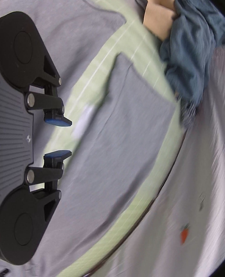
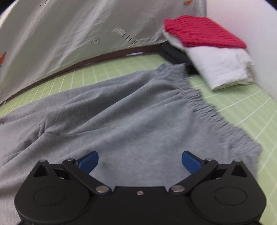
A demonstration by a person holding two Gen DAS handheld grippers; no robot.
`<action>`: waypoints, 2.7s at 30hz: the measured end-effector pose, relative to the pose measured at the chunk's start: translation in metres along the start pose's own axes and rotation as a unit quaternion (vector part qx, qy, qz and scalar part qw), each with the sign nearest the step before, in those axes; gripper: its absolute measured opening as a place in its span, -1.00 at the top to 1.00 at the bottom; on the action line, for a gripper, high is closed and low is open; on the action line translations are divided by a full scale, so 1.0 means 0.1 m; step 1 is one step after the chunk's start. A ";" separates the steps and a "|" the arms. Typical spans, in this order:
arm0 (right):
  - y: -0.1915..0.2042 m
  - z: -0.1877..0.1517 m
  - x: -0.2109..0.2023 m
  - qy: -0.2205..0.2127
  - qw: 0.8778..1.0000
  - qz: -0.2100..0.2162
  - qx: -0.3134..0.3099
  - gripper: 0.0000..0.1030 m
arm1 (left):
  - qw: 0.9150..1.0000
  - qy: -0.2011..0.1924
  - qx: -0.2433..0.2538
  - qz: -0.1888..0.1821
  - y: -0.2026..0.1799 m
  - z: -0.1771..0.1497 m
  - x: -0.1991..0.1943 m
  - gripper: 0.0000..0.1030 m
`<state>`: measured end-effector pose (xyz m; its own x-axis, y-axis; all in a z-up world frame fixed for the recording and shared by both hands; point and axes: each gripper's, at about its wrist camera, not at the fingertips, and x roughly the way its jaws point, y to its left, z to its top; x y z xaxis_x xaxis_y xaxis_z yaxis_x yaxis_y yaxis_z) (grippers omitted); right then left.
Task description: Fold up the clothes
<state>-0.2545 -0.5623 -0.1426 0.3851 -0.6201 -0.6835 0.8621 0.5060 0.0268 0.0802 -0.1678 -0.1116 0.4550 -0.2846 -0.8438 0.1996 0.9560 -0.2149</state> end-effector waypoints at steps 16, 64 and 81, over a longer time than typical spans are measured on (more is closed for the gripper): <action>-1.21 0.25 -0.01 0.016 0.998 -0.003 -0.068 -0.46 | 0.999 0.049 0.004 0.004 -0.53 -1.23 -0.45 0.22; -1.23 1.36 0.93 -0.002 0.987 0.110 -0.121 -0.46 | 0.998 0.029 0.055 0.007 -2.11 -0.84 0.02 -0.31; -1.37 1.70 1.56 0.035 0.991 0.090 -0.090 0.33 | 0.992 0.032 0.113 0.048 -2.42 -0.39 0.63 -0.43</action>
<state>-0.2561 -0.8302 -0.1293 0.4975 -0.4700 -0.7291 0.7066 0.7072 0.0263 0.0263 -0.4142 -0.1319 0.4271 -0.1821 -0.8857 0.3511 0.9361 -0.0231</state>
